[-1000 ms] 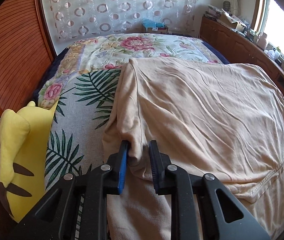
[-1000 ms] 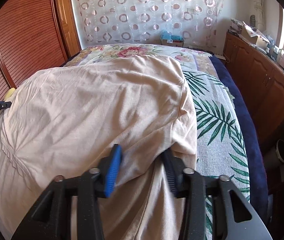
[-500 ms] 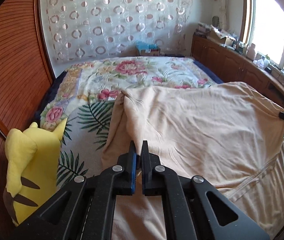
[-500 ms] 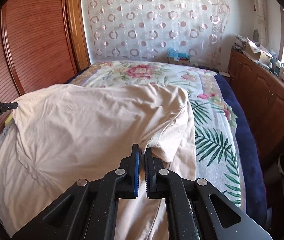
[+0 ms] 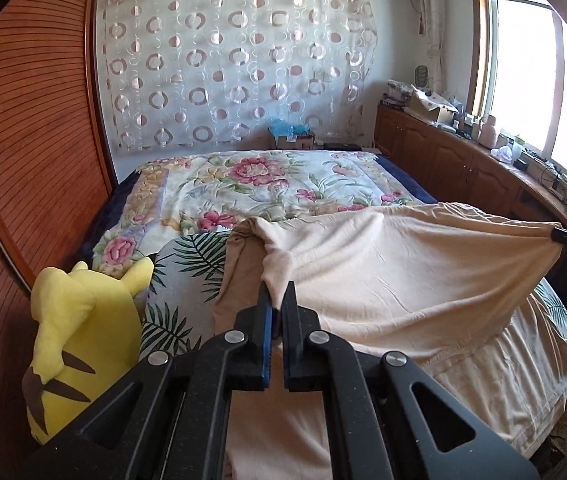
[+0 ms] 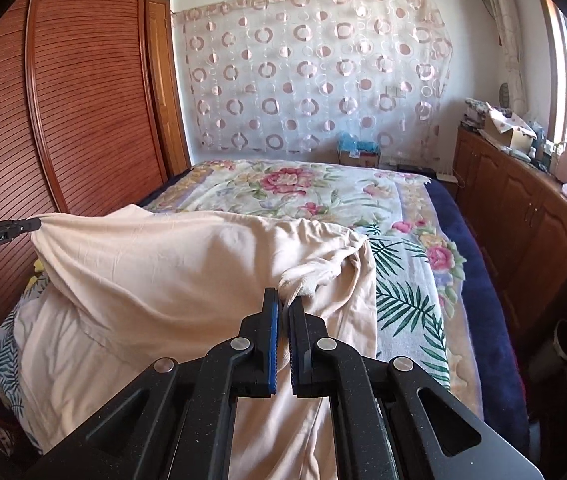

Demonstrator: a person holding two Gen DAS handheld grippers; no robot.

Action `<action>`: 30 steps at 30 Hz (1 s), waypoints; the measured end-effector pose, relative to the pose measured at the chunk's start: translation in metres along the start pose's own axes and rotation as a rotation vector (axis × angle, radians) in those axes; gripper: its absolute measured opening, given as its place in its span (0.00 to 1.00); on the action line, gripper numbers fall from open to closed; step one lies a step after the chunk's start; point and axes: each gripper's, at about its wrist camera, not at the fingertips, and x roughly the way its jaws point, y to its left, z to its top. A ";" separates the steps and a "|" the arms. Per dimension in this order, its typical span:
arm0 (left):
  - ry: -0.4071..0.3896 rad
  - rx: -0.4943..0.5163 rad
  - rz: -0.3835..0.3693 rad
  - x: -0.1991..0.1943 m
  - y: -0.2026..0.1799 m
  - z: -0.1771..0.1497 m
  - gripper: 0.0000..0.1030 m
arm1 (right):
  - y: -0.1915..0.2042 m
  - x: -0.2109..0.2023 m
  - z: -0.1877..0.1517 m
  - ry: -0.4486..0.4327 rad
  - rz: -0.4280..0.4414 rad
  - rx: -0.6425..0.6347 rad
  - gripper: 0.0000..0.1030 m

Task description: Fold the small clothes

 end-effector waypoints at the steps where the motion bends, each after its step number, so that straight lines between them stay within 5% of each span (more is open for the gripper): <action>1: -0.006 0.000 0.000 -0.007 0.001 -0.003 0.04 | 0.000 -0.005 -0.001 -0.003 0.006 -0.004 0.04; 14: -0.031 -0.032 0.006 -0.077 0.008 -0.042 0.04 | 0.000 -0.069 -0.026 -0.022 0.022 0.007 0.04; 19: 0.021 -0.035 0.035 -0.073 0.013 -0.067 0.04 | 0.001 -0.088 -0.037 0.021 -0.031 0.003 0.04; 30: 0.164 -0.087 0.053 -0.025 0.017 -0.120 0.05 | -0.005 -0.008 -0.090 0.227 -0.077 0.041 0.04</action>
